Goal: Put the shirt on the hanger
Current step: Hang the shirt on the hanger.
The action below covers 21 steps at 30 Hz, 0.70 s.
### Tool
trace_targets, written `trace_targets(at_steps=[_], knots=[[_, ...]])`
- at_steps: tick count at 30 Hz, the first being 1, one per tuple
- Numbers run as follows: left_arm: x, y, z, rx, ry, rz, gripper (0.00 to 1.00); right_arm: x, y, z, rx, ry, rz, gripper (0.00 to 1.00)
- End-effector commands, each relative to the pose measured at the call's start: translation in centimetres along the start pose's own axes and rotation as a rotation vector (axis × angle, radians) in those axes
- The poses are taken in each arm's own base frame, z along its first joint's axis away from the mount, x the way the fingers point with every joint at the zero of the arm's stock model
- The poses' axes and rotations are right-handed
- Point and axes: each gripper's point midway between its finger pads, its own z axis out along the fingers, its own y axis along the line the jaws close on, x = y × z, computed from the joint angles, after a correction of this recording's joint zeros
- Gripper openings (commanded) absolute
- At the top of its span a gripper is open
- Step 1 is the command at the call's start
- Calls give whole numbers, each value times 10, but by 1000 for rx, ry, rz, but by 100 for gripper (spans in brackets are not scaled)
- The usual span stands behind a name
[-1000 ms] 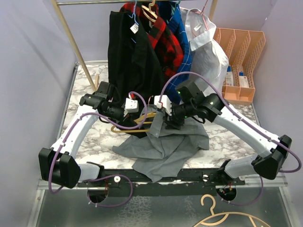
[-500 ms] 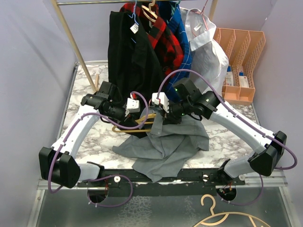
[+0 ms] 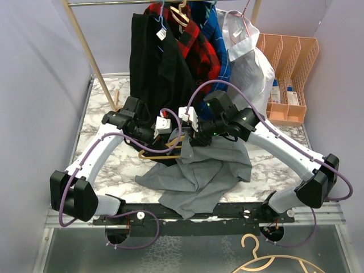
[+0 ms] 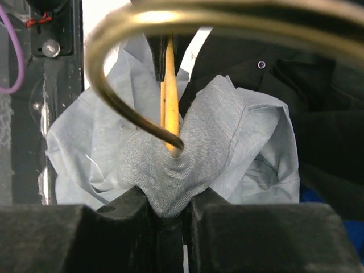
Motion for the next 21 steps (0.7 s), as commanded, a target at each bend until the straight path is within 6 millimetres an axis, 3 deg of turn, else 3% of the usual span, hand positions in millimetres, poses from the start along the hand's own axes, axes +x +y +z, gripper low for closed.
trace_targets(at_steps=[1,4,7,9,11,12,13,14,17,21], knots=[[-26,0,1,19,-70,64,0,-26,6,4,-35,-106,-62,4],[-25,2,-1,3,-58,69,0,-16,3,2,13,-94,-76,1],[-28,9,-5,-48,-39,67,1,-8,-10,-13,157,-90,-70,1],[-33,16,-10,-103,-37,67,13,-5,-12,-29,248,-117,-60,1],[-42,16,-15,-135,-54,84,35,-4,-17,-45,340,-131,-19,1],[-48,16,-18,-153,-69,99,57,0,-19,-52,375,-120,5,1],[-54,15,-21,-169,-85,112,88,5,-18,-57,398,-108,19,1],[-62,16,-25,-195,-102,133,98,10,-18,-61,422,-99,34,1],[-80,30,-39,-304,-121,124,99,17,-19,-81,529,-137,69,1],[-86,56,-55,-463,-135,67,99,0,-16,-118,649,-316,93,1]])
